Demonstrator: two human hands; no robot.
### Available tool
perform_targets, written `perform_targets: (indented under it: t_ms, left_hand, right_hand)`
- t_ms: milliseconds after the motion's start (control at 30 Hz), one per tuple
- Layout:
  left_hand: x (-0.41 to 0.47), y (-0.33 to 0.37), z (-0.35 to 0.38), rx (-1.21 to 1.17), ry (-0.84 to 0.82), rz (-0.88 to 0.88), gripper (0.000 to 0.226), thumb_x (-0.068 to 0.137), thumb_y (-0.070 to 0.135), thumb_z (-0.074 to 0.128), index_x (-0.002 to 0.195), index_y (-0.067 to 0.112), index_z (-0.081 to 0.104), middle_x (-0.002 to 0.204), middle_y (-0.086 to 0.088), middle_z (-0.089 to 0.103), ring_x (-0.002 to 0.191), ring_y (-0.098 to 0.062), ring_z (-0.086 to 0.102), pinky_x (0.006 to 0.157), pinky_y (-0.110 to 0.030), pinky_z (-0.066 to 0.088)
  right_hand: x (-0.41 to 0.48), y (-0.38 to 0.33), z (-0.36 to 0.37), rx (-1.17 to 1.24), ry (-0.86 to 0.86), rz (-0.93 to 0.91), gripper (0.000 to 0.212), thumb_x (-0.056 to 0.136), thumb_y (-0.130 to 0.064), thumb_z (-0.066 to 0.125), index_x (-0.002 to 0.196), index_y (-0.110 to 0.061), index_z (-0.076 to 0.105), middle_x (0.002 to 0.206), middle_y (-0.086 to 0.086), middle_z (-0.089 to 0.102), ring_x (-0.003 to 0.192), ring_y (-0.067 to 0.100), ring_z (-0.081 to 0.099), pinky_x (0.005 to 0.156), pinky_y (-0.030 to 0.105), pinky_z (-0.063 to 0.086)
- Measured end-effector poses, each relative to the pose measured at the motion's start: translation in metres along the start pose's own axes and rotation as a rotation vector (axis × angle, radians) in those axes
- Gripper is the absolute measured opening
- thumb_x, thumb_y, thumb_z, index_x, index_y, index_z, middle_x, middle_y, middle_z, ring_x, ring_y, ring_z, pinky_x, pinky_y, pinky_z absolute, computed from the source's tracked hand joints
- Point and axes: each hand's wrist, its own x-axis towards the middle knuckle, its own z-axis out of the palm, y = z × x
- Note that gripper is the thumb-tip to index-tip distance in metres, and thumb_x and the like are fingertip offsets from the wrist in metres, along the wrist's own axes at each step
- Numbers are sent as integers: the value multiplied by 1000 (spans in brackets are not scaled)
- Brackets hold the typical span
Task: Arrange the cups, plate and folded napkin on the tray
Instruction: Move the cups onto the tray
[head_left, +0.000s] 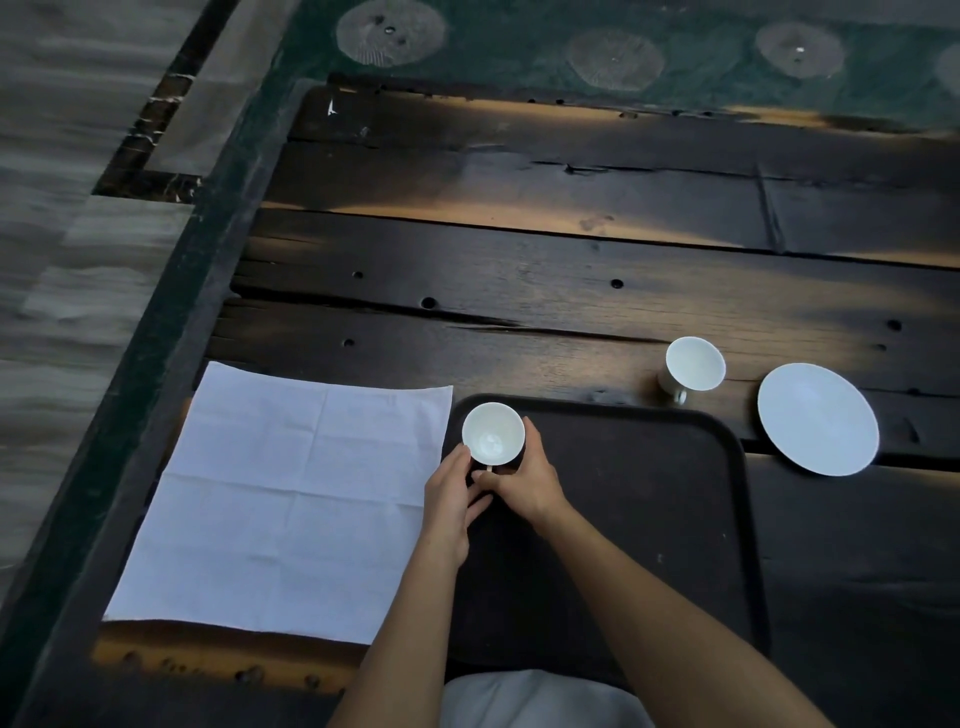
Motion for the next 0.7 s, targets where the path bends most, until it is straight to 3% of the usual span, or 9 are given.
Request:
perform_targets:
  t_ms: [100, 200, 233, 367, 533, 700]
  left_hand:
    - [-7, 5, -2, 31, 23, 20, 13, 98, 36, 62, 106, 38, 72, 117, 10, 72, 107, -16, 71, 85, -36, 60]
    - [-14, 11, -6, 58, 67, 59, 35, 101, 33, 58, 136, 27, 60, 130, 7, 61, 119, -23, 64, 91, -38, 58]
    - [-16, 13, -7, 68, 90, 82, 37, 102, 32, 58, 138, 25, 58, 131, 5, 60, 120, -23, 62, 89, -36, 57]
    - [-25, 18, -5, 65, 171, 204, 15, 102, 29, 56, 114, 28, 65, 118, 2, 68, 105, -15, 66, 74, -28, 56]
    - [-36, 25, 23, 146, 126, 328, 16, 99, 32, 59, 98, 24, 73, 96, 5, 77, 93, -16, 72, 67, -27, 55]
    - [-41, 22, 76, 197, 44, 377, 19, 100, 35, 59, 100, 23, 75, 90, 7, 78, 85, -11, 72, 66, -24, 56]
  right_hand:
    - [-5, -1, -3, -21, 1, 18, 118, 72, -23, 89, 161, -32, 11, 152, -4, 48, 126, 17, 59, 107, 39, 49]
    - [-12, -1, -14, -34, 39, 19, 122, 73, -29, 90, 162, -32, 7, 161, 6, 37, 122, 19, 62, 100, 33, 48]
    - [-15, -1, -19, -37, 64, 16, 122, 72, -31, 91, 162, -32, 8, 162, 7, 36, 120, 18, 62, 98, 32, 48]
    - [-22, 2, -50, -38, 182, 15, 117, 73, -35, 90, 161, -34, 13, 163, 7, 35, 121, 18, 61, 91, 29, 49]
    - [-27, 5, -102, -11, 332, 2, 107, 75, -38, 88, 159, -31, 23, 157, 6, 43, 117, 19, 65, 101, 41, 54]
    - [-20, 7, -160, -25, 361, -39, 101, 78, -34, 87, 159, -26, 27, 153, 5, 48, 117, 20, 65, 105, 41, 51]
